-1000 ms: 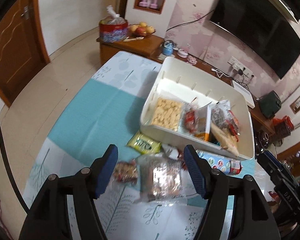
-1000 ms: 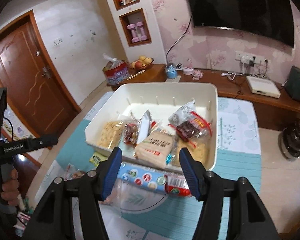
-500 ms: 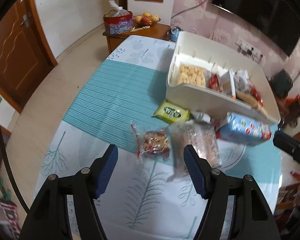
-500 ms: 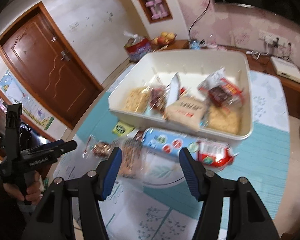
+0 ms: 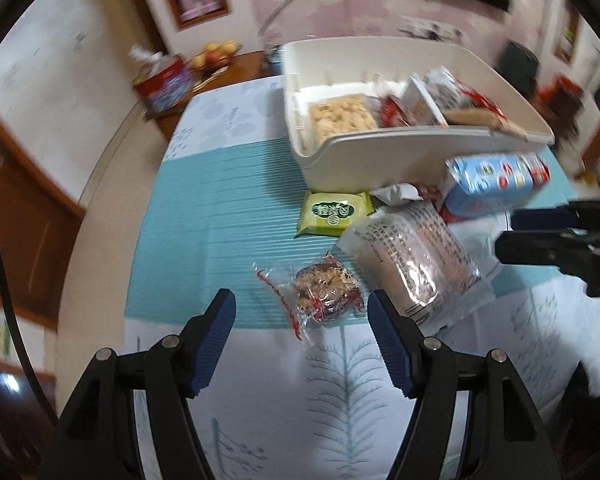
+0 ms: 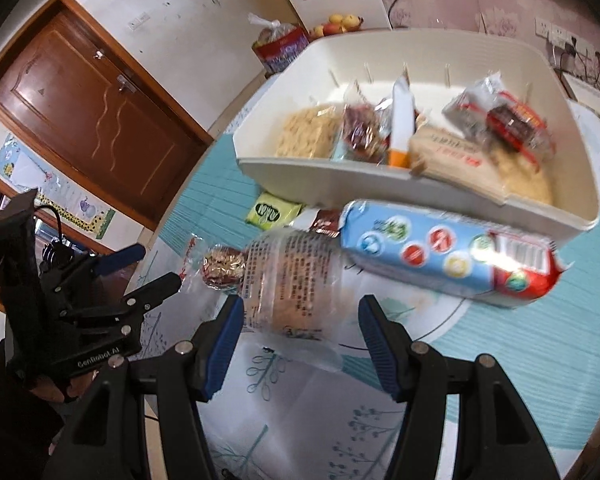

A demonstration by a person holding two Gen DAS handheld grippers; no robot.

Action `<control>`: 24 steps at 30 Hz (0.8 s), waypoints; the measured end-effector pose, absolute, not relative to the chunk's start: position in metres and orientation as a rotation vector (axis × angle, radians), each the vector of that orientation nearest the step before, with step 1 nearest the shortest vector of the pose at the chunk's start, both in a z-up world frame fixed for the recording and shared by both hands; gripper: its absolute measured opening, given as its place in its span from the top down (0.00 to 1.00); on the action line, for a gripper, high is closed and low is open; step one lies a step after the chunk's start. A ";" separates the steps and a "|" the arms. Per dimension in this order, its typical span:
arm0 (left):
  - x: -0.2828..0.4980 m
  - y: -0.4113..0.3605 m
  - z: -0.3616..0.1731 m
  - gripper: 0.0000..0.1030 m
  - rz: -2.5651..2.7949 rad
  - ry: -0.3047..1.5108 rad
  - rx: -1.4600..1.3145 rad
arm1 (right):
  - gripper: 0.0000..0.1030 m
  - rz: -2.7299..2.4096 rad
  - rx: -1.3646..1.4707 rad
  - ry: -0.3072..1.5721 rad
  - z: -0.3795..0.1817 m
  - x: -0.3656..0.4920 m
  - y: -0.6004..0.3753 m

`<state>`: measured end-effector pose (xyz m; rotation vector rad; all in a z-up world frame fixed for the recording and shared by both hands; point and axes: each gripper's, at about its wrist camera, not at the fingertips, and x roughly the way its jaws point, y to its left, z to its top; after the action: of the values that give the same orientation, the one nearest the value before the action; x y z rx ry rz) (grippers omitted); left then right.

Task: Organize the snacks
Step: 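Withdraw both tools back toward the remaining snacks on the table, then grasp the small clear dried-fruit packet with the left tool while the right tool grasps the large clear bread packet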

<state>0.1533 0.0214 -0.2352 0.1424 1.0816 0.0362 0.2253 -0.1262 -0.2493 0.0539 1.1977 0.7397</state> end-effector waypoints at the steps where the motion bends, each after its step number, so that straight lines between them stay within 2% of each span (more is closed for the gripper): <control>1: 0.155 0.020 -0.237 0.35 0.015 1.088 0.171 | 0.42 0.725 0.051 1.214 -0.253 0.225 -0.122; 12: 0.175 0.022 -0.253 0.31 -0.205 1.118 0.355 | 0.42 0.644 0.070 1.304 -0.281 0.217 -0.092; 24: 0.193 0.011 -0.289 0.29 -0.433 1.173 0.492 | 0.41 0.539 -0.078 1.269 -0.288 0.215 -0.064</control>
<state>0.1926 0.0110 -0.2889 0.4917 1.1731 -0.4327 0.2153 -0.0638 -0.2884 -0.0778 1.2692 0.5393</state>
